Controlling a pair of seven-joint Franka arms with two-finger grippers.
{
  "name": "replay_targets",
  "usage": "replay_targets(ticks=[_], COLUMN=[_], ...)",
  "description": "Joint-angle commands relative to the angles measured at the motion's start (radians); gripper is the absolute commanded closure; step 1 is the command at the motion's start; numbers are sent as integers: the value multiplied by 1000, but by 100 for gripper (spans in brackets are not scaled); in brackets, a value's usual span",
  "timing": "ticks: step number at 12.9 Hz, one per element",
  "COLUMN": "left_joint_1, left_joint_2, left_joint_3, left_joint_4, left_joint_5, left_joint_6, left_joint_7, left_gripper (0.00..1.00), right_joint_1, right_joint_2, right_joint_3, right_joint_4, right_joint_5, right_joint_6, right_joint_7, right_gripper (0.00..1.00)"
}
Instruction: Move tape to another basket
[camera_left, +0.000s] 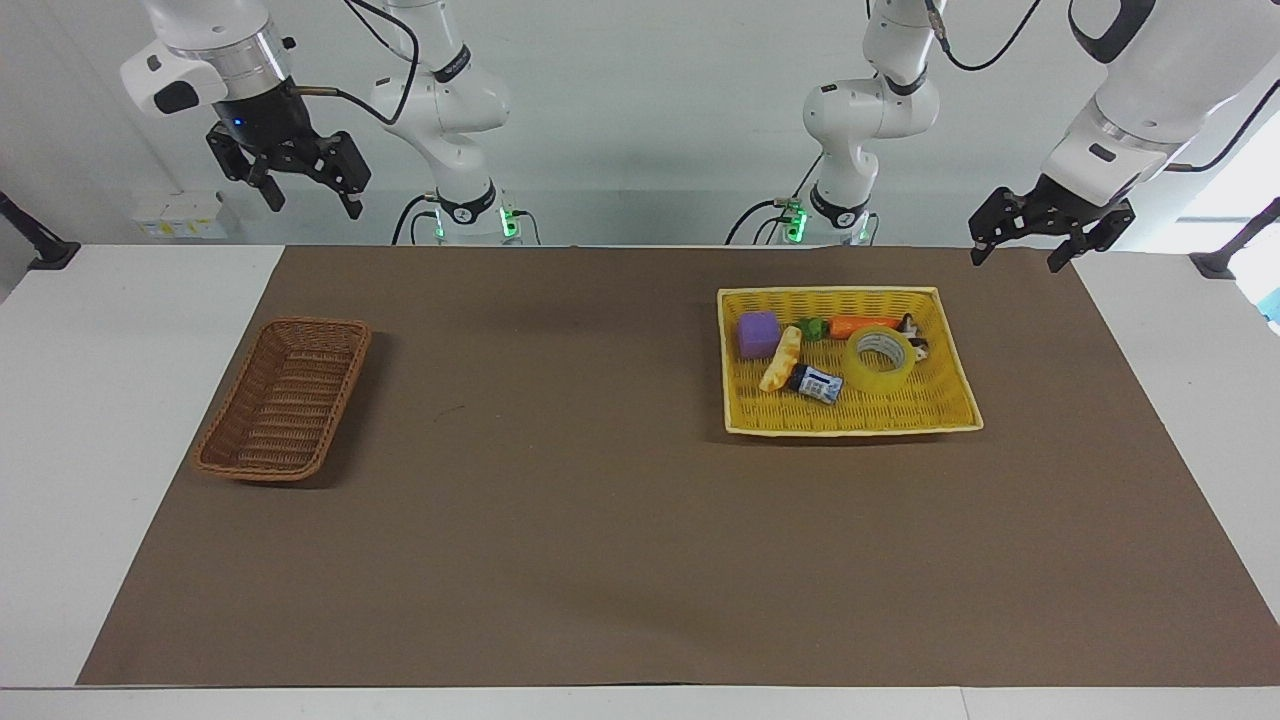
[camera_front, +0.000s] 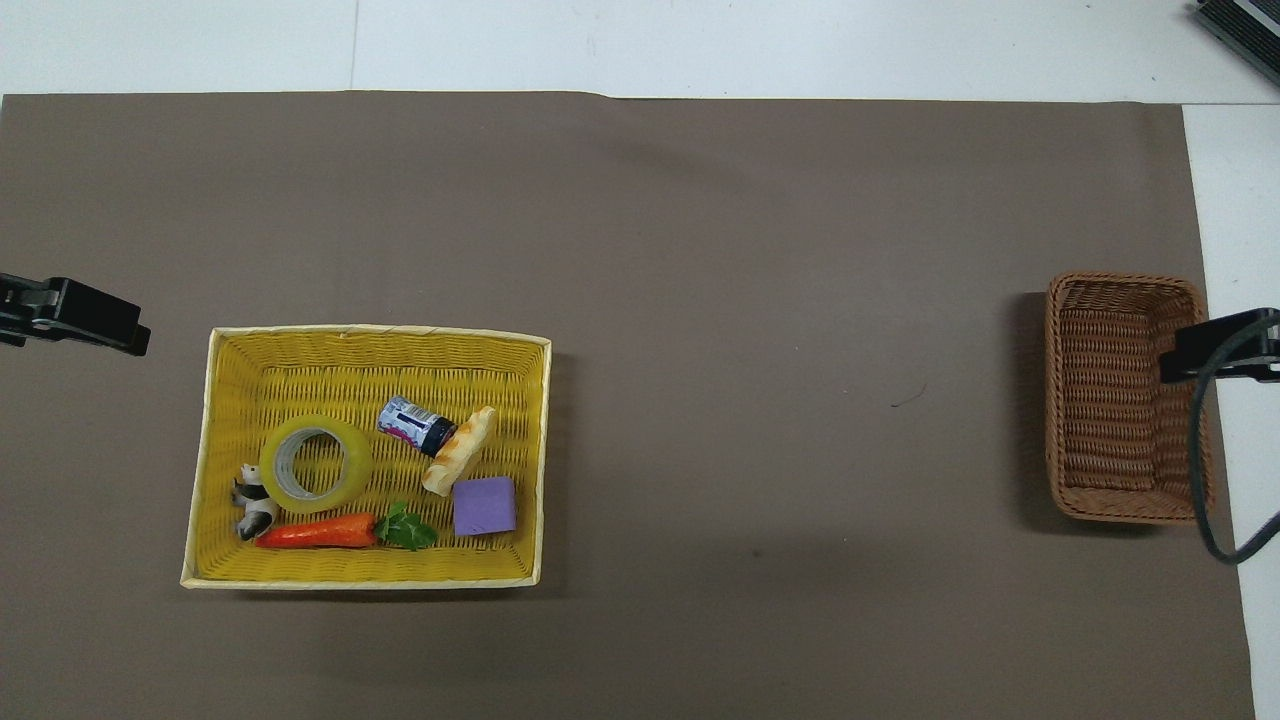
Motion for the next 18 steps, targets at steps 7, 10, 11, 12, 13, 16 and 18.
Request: replay_targets(ticks=[7,10,11,12,13,16,18], left_joint_1=[10,10,10,10,11,14,14], left_joint_2=[-21,-24,-24,-29,-37,-46,-46], left_joint_3=[-3,-3,-1,-1,-1,-1,-1], left_joint_4=[5,-3,-3,-9,-24,-39,-43], left_joint_5=[15,15,15,15,15,15,15], left_joint_6=[-22,-22,-22,-23,-22,-11,-7], left_joint_7=[18,16,15,13,12,10,10], left_gripper=[0,0,0,0,0,0,0], right_joint_1=[-13,-13,-13,-13,-13,-13,-13], right_joint_2=[3,3,3,3,3,3,3], right_joint_3=[2,2,2,2,2,2,2], right_joint_4=[10,10,10,10,10,10,10], right_joint_5=[19,19,19,19,19,19,19], right_joint_6=[-6,-6,-6,-6,-6,-6,-6], right_joint_7=[-20,-19,-19,-19,-19,-19,-20], right_gripper=[0,0,0,0,0,0,0])
